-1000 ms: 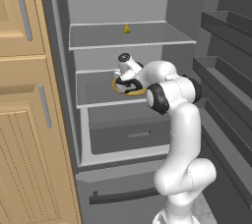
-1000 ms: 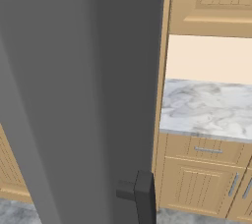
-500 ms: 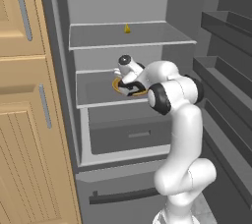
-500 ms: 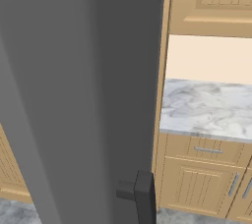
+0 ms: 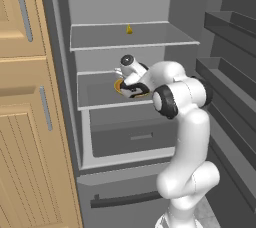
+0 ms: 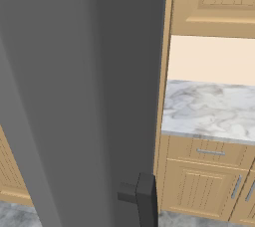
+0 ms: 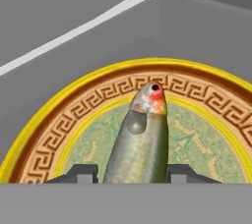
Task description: Transport the fish from the fridge to the microwave and turn on the microwave.
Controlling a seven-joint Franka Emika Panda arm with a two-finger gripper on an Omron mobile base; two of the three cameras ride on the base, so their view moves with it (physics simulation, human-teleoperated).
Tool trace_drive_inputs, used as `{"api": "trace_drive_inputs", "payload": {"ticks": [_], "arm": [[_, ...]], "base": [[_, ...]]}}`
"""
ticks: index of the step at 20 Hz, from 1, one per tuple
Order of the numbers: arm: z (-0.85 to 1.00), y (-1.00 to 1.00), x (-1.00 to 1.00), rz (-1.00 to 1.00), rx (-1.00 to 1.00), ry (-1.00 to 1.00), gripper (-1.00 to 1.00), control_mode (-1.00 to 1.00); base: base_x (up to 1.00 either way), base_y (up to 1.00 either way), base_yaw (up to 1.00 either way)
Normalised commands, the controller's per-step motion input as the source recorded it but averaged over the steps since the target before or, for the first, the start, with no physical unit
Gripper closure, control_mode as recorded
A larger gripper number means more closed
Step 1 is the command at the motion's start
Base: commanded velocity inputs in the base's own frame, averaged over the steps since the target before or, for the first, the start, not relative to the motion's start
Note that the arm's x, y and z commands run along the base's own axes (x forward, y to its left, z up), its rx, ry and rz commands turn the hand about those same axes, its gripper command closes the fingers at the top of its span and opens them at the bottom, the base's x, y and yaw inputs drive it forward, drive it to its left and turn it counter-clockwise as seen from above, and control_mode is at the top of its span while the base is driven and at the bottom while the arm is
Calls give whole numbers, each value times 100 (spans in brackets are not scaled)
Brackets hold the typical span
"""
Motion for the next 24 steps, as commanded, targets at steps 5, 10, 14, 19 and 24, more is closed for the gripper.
{"api": "trace_drive_inputs", "payload": {"ticks": [5,10,14,19,24], "arm": [[22,3,-30,-2,0,0,100,-100],[4,3,-33,-1,0,0,100,-100],[15,0,-42,-1,0,-1,100,-100],[17,2,-45,-1,0,0,100,-100],[20,6,-45,-2,0,0,100,-100]], "base": [[0,0,0],[0,0,0],[0,0,0],[0,0,0],[0,0,0]]}}
